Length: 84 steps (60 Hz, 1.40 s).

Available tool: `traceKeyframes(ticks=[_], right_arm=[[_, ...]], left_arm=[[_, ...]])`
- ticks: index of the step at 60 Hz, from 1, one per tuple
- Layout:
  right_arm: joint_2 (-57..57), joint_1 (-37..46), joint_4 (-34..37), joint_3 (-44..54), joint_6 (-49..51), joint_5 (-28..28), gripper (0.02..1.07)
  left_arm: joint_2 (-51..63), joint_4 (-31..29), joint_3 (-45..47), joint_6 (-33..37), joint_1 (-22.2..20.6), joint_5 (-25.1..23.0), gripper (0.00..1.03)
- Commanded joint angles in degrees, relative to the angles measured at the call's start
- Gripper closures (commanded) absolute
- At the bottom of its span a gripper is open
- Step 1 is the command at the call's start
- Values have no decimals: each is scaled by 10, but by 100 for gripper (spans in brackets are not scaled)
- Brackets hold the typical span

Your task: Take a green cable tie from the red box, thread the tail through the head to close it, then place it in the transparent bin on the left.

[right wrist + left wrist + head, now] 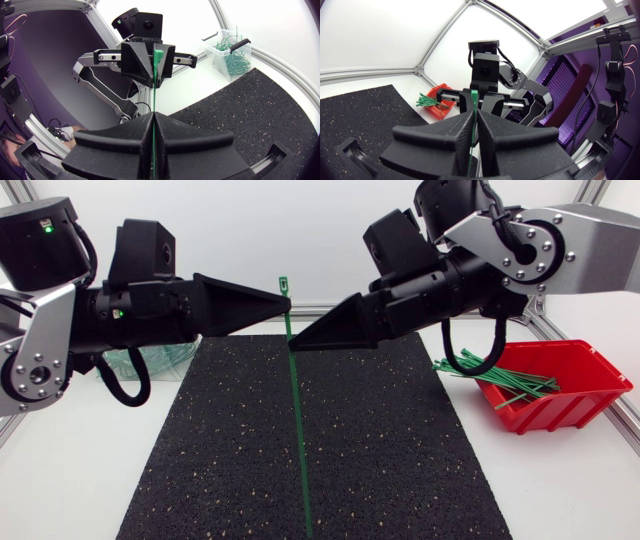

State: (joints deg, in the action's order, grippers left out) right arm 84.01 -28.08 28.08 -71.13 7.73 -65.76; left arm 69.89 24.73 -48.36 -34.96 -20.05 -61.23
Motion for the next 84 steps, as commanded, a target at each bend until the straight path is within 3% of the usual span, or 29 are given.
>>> traceKeyframes(ticks=[1, 16, 25, 35, 39, 47, 52, 64, 72, 84], right_arm=[[-2, -1, -5, 10, 7, 0, 101], [4, -8, -6, 10, 7, 10, 101], [0, -12, -8, 11, 10, 50, 69], [-8, -19, 15, 9, 41, 125, 47], [-9, -22, 47, 13, 90, 179, 34], [-8, -22, 73, 26, 147, 255, 17], [-16, -24, 82, 27, 179, 316, 6], [-6, -8, 53, 31, 288, 395, 6], [-1, -8, -15, 61, 352, 452, 6], [0, -87, -153, 145, 472, 596, 6]], left_arm=[[-9, 11, 11, -17, 0, 0, 100], [-9, 11, 7, -16, 6, 6, 100], [-16, 3, 2, -12, 30, 9, 100], [-4, -16, -8, -2, 69, 12, 100], [8, -55, -17, 1, 79, 4, 100], [26, -180, -37, 79, 93, -6, 100], [39, -228, -52, 133, 110, -26, 100], [93, -282, -83, 228, 135, -84, 100], [148, -298, -115, 256, 145, -116, 100], [265, -297, -176, 263, 147, -169, 100]])
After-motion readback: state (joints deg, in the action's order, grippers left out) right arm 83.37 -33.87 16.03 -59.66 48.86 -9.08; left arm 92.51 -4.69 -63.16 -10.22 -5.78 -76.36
